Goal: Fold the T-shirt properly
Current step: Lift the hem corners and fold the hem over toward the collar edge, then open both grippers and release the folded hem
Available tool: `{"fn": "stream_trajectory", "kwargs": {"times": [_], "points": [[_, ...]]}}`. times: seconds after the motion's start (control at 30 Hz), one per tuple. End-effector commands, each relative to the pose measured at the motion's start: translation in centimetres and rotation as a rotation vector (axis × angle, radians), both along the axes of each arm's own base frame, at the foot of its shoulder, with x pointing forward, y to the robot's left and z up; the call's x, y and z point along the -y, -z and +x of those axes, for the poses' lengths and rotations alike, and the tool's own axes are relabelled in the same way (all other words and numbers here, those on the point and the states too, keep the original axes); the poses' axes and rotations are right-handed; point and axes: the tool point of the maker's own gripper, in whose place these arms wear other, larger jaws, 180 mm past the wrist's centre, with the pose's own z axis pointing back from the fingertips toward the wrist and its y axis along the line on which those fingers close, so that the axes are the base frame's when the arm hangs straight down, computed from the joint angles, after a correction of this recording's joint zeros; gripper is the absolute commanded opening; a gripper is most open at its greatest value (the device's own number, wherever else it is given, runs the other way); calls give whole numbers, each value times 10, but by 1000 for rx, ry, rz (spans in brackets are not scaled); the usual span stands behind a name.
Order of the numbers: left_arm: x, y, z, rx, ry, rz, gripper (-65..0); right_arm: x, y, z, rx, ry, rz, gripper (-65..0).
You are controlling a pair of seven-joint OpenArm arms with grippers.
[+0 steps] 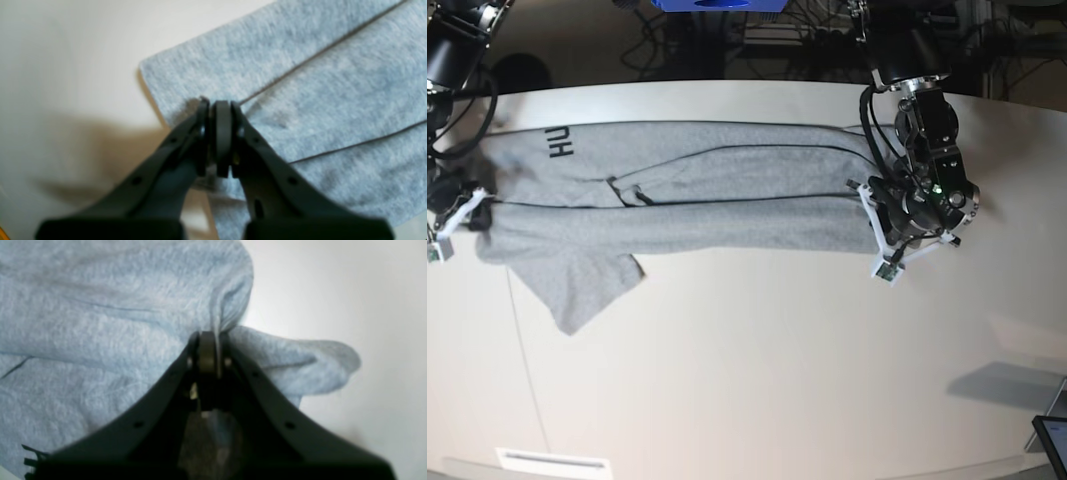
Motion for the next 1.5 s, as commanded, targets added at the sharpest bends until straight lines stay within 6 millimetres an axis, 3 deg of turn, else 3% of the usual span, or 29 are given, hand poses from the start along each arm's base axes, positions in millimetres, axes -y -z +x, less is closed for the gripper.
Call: {"fn": "stream_trajectory", "kwargs": {"times": [0.0, 0.2, 0.33, 0.4, 0.57, 0.63, 0.77, 0.93, 1.13, 1.23, 1.33, 1.47], "points": [[-3, -10, 8, 34, 6, 15, -650, 9, -14, 9, 43, 7, -15, -605], [-3, -10, 8, 34, 6, 15, -601, 12, -13, 8, 38, 11, -17, -522], [-2, -10, 7, 17, 38, 39, -430, 12, -14, 8, 39, 10, -20, -469], [-2, -12, 7, 18, 46, 48, -380, 12, -13, 8, 36, 10, -20, -427], [-4, -21, 12, 45, 36, 51, -370, 13, -14, 8, 34, 9, -22, -319], [-4, -22, 14, 49, 35, 51, -368, 16, -17, 9, 43, 17, -24, -308], [-3, -27, 19, 64, 35, 48, -368, 44, -30, 5, 63, 80, -51, -306], [-3, -35, 28, 90, 34, 49, -368, 62, -40, 2, 59, 86, -95, -305], [-5, -49, 42, 134, 26, 50, -368, 75, -48, 2, 61, 88, -126, -202], [-28, -66, 50, 186, -57, 42, -370, 79, -56, 6, 83, 87, -138, -205], [-56, -86, 58, 248, -161, 23, -370, 88, -78, 24, 144, 87, -162, -205], [-72, -91, 62, 256, -204, 22, -370, 92, -112, 51, 226, 86, -181, -197]]}}
